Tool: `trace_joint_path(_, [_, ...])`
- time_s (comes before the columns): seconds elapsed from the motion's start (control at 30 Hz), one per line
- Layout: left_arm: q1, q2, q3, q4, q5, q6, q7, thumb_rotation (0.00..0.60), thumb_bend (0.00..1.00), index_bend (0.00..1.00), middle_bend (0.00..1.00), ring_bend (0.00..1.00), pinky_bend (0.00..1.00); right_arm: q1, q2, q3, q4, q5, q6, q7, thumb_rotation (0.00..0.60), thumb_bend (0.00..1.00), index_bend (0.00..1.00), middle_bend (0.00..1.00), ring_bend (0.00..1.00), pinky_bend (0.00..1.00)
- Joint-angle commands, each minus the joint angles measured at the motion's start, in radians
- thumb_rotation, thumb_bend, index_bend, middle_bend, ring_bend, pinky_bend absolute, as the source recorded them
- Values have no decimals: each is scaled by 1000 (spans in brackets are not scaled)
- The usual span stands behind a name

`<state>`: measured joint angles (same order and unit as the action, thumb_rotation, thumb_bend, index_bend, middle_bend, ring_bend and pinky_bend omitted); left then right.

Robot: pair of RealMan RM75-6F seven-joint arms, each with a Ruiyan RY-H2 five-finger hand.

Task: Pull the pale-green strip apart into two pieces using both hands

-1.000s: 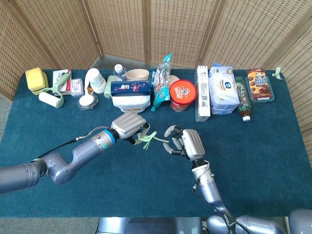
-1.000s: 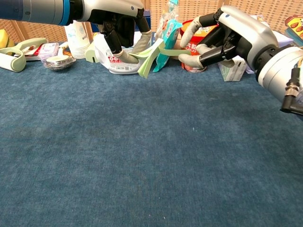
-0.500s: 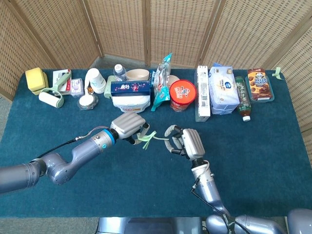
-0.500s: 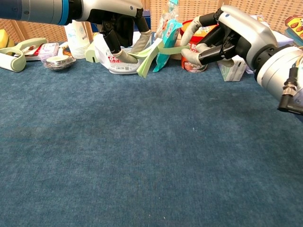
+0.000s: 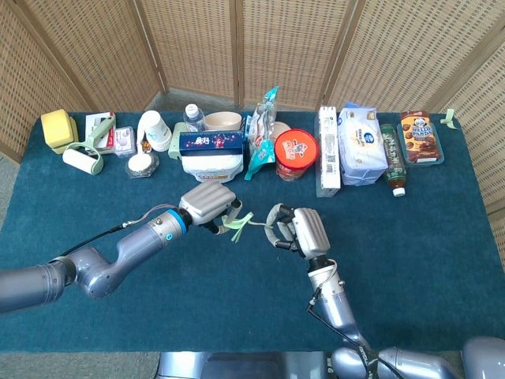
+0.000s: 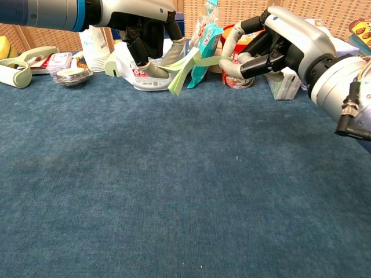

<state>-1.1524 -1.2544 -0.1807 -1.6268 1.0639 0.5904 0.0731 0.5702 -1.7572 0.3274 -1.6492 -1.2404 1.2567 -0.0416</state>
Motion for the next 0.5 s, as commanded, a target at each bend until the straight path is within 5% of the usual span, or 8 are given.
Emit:
trace_joint_path(0.03, [-1, 0, 0, -1, -1, 0, 1, 600, 406, 636, 1000, 1000, 1000, 0, 0, 0, 0, 1, 0, 0, 600, 408, 610, 1000, 994, 942])
trace_joint_path(0.5, [0, -4, 3, 8, 0, 3, -2, 600, 406, 636, 1000, 1000, 1000, -1, 8, 1, -5, 12, -3, 4, 600, 425, 704, 1000, 998, 942])
